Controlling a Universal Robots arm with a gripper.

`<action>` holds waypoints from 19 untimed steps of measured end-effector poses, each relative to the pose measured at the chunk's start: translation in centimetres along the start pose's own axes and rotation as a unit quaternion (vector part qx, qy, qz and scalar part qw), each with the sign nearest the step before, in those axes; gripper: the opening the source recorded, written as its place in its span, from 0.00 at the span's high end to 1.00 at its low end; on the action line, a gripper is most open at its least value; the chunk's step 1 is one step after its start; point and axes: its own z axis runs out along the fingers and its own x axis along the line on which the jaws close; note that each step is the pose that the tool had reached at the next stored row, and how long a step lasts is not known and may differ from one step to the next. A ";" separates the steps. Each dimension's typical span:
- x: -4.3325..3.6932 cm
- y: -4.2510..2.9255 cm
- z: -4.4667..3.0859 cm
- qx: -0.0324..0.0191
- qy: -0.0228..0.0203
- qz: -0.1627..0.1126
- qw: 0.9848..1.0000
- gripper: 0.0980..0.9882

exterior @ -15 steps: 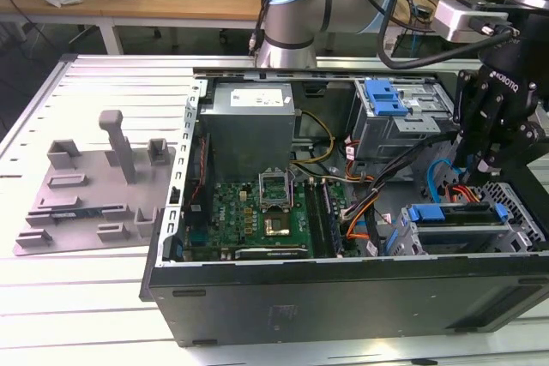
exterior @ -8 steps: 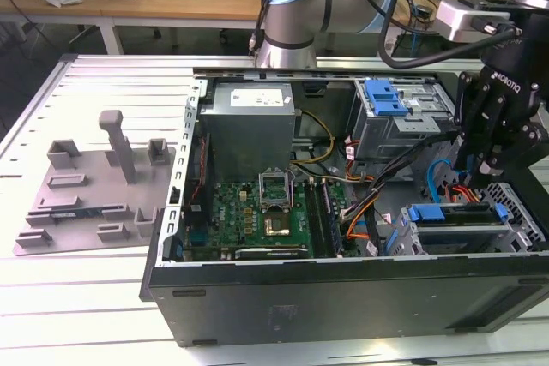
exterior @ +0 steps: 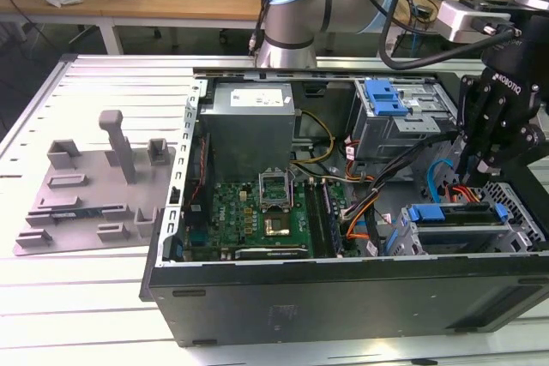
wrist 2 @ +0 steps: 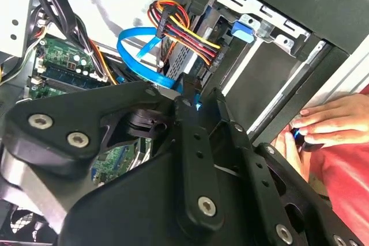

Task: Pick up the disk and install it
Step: 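Insert the second disk wire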

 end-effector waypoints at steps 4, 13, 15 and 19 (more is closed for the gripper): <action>0.03 -0.16 0.02 -0.001 0.000 0.004 1.000 0.93; 0.18 0.08 0.05 0.001 -0.002 0.006 1.000 0.93; 0.38 0.37 0.09 0.005 -0.004 0.006 1.000 0.93; 0.80 0.70 0.18 0.015 -0.016 0.007 1.000 0.93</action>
